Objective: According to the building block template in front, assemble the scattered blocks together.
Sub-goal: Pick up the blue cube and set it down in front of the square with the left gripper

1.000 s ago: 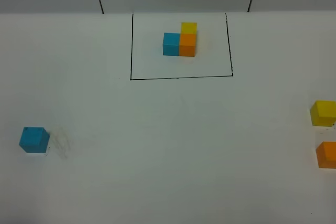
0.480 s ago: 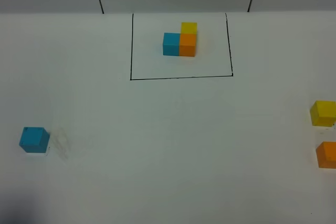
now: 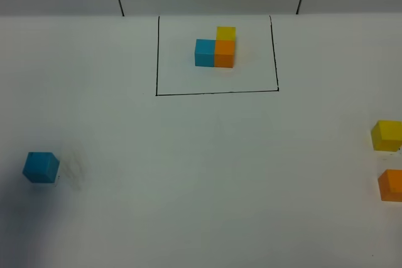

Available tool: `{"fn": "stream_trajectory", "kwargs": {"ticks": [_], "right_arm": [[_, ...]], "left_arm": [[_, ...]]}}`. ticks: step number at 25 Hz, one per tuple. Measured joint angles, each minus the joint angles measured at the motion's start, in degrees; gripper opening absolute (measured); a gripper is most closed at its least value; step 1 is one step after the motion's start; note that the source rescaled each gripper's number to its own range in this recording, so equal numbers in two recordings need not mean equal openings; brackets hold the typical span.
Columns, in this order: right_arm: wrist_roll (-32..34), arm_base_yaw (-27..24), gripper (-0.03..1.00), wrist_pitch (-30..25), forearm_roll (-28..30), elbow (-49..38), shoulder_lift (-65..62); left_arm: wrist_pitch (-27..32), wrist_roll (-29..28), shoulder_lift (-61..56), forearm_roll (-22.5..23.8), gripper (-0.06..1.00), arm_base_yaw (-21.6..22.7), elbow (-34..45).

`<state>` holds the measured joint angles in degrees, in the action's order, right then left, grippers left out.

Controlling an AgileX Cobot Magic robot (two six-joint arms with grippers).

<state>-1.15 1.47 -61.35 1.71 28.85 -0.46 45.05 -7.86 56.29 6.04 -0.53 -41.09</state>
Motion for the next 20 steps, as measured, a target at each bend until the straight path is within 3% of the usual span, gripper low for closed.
{"fn": "stream_trajectory", "kwargs": {"ticks": [11,20], "right_arm": [[0.0,0.0,0.0,0.0,0.0,0.0,0.0],[0.0,0.0,0.0,0.0,0.0,0.0,0.0]], "left_arm": [[-11.6,4.0,22.3,-6.4,0.67,0.0,-0.3],[-16.6,5.1,31.0,-7.3,0.67,0.0,-0.3]]}}
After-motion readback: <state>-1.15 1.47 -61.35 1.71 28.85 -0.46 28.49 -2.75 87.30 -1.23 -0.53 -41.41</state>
